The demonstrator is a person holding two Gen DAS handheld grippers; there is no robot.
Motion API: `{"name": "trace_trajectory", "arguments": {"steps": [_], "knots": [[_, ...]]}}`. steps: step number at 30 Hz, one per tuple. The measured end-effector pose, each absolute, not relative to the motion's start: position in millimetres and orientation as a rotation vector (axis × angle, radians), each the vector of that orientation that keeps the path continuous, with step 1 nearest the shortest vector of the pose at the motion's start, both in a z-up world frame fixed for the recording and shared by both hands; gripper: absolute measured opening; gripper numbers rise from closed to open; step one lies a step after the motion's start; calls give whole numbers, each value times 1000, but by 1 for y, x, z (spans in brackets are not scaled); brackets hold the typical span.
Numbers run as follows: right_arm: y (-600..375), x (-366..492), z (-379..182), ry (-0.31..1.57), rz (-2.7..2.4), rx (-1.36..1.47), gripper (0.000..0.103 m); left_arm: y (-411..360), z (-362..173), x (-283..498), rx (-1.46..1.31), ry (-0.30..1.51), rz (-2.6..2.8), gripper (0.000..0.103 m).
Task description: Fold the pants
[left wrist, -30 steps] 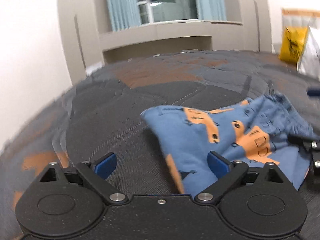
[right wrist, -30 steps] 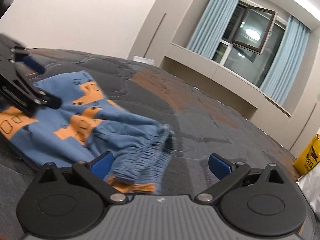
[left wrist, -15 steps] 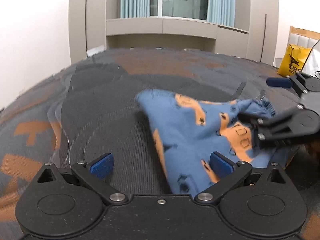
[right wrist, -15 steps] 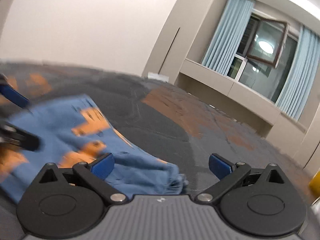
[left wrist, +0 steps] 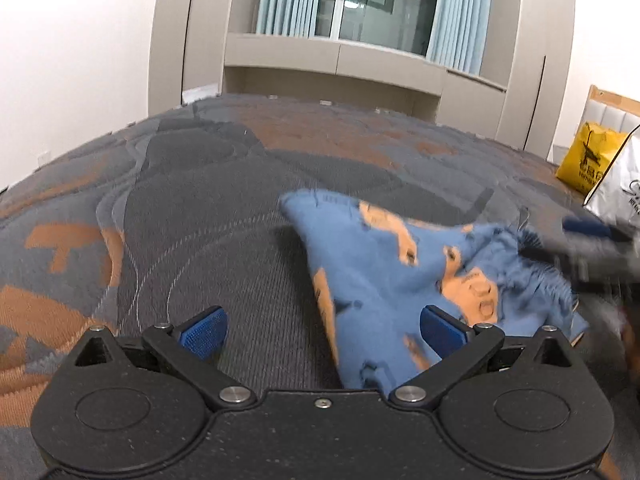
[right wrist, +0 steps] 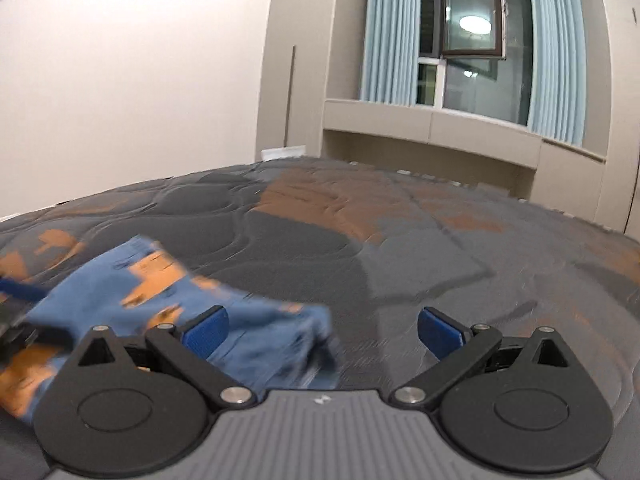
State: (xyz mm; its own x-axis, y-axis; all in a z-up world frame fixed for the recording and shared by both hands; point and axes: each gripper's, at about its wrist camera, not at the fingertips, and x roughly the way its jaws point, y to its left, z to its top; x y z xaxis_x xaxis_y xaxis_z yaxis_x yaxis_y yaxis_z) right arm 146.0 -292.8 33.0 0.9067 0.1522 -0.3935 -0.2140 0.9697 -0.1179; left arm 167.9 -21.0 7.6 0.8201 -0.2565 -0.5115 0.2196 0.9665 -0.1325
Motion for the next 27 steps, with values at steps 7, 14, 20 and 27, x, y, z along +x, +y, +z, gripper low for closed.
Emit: {"name": "trace_trajectory", "arguments": {"steps": [7, 14, 20, 27], "knots": [[-277, 93, 15, 454, 124, -372, 103, -18, -2, 168, -85, 591, -260, 102], [-286, 93, 30, 419, 182, -273, 103, -20, 4, 170, -93, 596, -263, 102], [-289, 109, 27, 453, 193, -208, 103, -30, -3, 168, -60, 607, -257, 103], [-294, 104, 14, 515, 163, -192, 103, -28, -3, 168, -81, 607, -256, 103]]}}
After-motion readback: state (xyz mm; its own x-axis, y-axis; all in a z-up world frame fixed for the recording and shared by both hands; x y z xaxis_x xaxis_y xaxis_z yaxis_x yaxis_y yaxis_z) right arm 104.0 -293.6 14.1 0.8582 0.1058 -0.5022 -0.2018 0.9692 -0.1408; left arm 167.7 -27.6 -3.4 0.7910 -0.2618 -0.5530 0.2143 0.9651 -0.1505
